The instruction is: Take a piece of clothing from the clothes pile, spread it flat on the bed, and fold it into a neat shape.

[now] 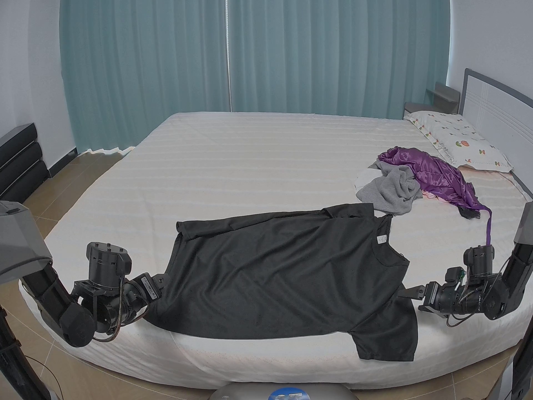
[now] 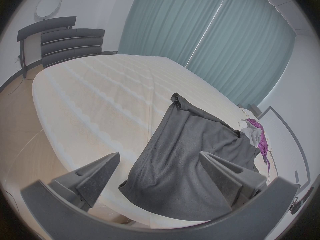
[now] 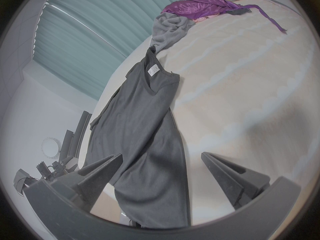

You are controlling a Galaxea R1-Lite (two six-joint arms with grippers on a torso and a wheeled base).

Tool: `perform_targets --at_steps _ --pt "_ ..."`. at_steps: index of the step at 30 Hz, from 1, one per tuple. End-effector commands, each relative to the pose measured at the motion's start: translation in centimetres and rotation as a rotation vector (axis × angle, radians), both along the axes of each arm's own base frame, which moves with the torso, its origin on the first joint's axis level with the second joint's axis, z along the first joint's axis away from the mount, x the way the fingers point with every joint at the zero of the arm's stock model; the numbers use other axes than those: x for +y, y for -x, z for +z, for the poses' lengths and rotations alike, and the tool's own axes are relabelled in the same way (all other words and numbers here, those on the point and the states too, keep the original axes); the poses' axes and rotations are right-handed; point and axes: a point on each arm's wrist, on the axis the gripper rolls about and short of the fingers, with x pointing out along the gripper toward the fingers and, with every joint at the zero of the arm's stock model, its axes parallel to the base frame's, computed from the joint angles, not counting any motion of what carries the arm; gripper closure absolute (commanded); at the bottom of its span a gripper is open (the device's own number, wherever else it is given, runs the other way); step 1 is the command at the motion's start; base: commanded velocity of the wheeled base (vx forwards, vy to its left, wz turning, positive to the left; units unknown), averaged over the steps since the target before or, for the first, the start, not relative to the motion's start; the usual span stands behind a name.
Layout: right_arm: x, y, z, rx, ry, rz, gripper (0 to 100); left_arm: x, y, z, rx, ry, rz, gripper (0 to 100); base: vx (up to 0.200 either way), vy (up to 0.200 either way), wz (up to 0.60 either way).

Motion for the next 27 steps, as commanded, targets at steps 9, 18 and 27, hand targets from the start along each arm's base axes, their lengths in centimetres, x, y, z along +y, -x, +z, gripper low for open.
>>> perform_targets --at_steps 9,18,27 --pt "0.7 -0.8 -2.8 0.014 0.038 -0.011 100 0.0 0.0 -0.1 0.004 -0.001 0.0 0 0.0 0.0 0.0" --pt "-0.1 1.2 -1.6 0.013 0.06 -0.05 100 -0.1 0.1 -0.1 0.005 -0.002 -0.003 0 0.0 0.0 0.0" --pt "-0.8 3.2 -1.0 0.031 0.075 -0.066 100 -0.2 0.3 -0.1 0.008 -0.005 -0.011 0 0.0 0.0 0.0"
